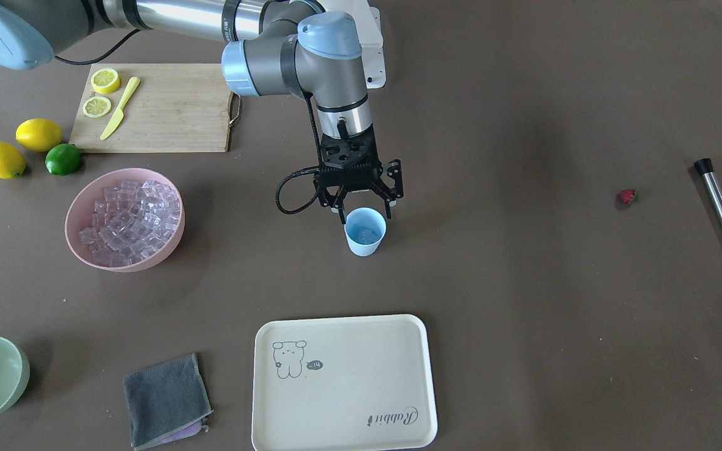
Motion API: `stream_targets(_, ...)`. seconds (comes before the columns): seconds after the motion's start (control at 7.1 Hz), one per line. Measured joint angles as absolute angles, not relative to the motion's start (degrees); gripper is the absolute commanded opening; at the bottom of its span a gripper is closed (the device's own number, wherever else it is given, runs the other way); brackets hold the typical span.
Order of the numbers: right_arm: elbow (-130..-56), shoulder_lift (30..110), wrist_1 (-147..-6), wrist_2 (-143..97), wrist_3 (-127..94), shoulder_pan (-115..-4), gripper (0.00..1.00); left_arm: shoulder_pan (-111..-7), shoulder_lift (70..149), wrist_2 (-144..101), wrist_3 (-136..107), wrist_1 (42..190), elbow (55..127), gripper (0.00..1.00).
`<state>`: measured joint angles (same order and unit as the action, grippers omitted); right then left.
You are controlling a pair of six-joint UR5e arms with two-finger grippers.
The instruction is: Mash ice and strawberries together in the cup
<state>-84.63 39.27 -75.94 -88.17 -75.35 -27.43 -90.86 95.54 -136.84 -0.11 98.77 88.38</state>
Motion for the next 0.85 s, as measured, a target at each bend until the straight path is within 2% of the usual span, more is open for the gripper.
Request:
stream_targets(0.28,-93.47,43.56,-82.1,-95.49,-70.65,-31.9,0.99,-90.8,95.96,-136.79,-0.29,98.61,88.66,0.99)
stream_targets(0.56,-104.57,51.84,-87.39,-106.95,-62.64,-41.01,0.99,-90.27,97.39,-136.76,-1.67,98.31,88.79,0.99)
stream_targets(0.85,-107.29,56.45,-90.05,-118.58,-48.52,-53.06,0.99,-89.05,98.38,-136.81,-5.99,98.34,89.37,0.99)
